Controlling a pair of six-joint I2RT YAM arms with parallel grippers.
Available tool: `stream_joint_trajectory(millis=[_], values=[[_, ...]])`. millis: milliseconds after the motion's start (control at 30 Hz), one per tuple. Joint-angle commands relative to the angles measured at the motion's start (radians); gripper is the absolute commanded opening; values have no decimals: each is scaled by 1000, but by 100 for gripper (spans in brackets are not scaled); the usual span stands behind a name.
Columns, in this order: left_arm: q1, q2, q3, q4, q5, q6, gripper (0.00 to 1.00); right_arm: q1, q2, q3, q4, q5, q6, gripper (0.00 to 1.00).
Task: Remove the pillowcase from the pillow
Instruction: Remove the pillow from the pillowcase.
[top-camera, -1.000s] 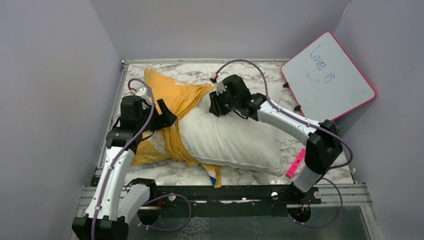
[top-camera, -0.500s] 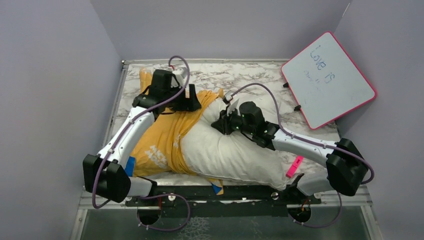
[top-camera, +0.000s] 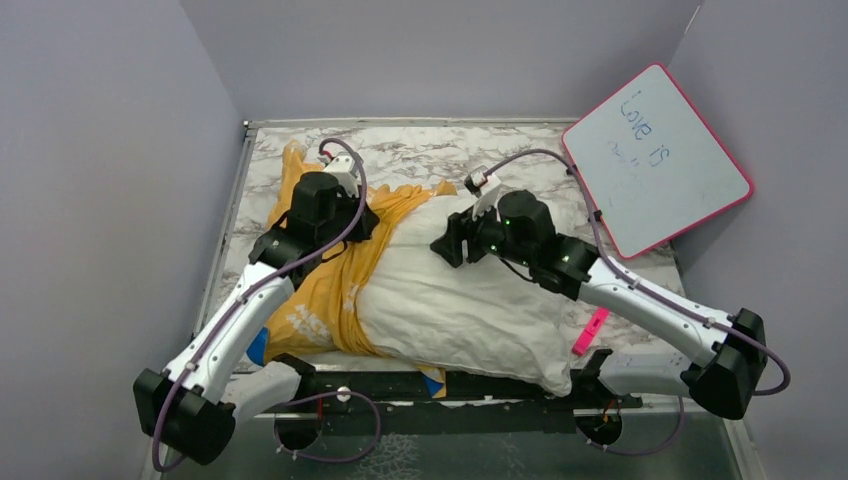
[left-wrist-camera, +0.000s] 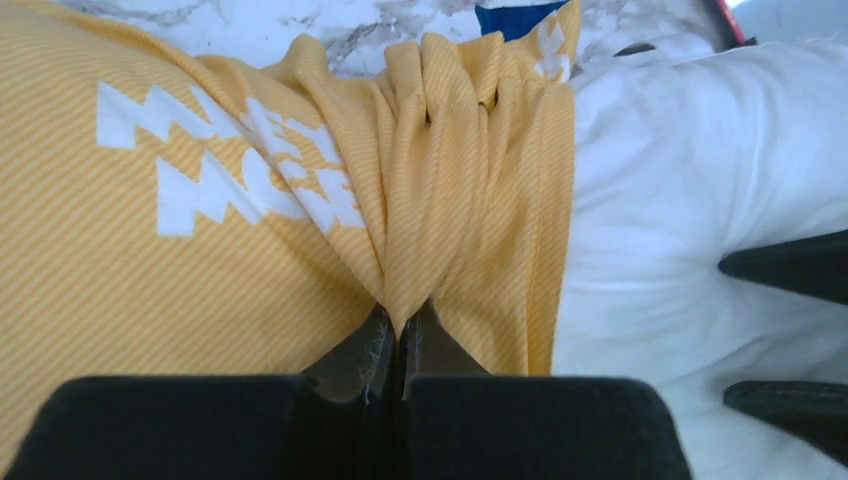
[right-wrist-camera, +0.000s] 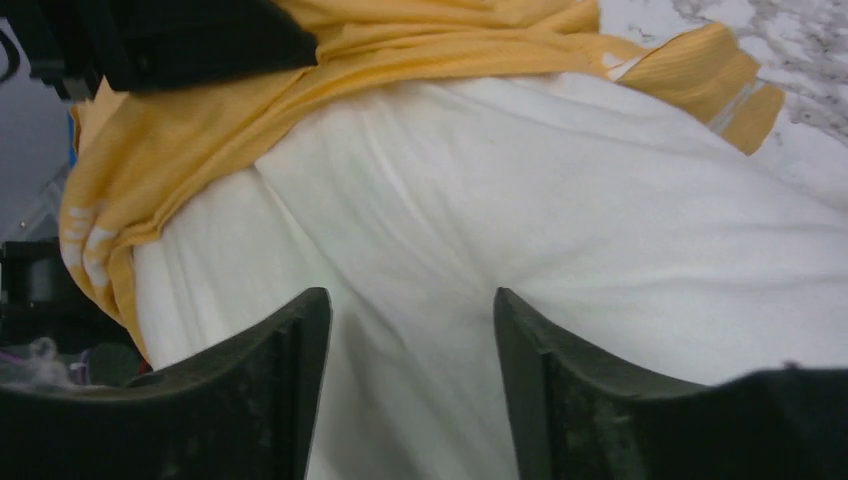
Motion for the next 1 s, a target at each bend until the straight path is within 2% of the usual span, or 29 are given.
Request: stream_joint_trajectory(millis=[0, 133, 167, 233, 333, 400, 467, 600, 633, 700, 733, 900, 967], values=[[-6, -176, -103, 97, -22, -14, 0, -25, -2, 180, -297, 120, -72, 72], [-6, -249, -145, 99, 12, -25, 0, -145, 124, 403, -443, -35, -116, 96], [-6, -262, -152, 99, 25, -30, 0, -150, 178, 478, -509, -66, -129, 99], [-6, -287, -163, 99, 40, -39, 0, -151, 267, 584, -589, -107, -151, 100], [-6, -338, -183, 98, 34, -53, 0, -152, 345, 592, -604, -177, -188, 99], [-8, -360, -189, 93, 36, -51, 0, -151, 379, 573, -613, -292, -219, 98], [-6, -374, -191, 87, 28, -57, 0, -152, 411, 555, -637, -415, -245, 83], [-6, -375, -184, 84, 7, -64, 0, -152, 405, 482, -614, -562, -248, 37], [-6, -367, -179, 85, 3, -65, 6, -150, 385, 453, -587, -570, -235, 26], [-7, -338, -160, 85, 5, -56, 33, -145, 334, 391, -526, -595, -226, 6], [-7, -311, -143, 85, 28, -38, 37, -143, 305, 362, -494, -595, -222, 1], [-8, -104, 15, 36, 217, 75, 67, -135, 168, 221, -341, -568, -202, 0], [-15, -27, 65, 21, 276, 106, 69, -132, 137, 184, -305, -553, -205, 0]])
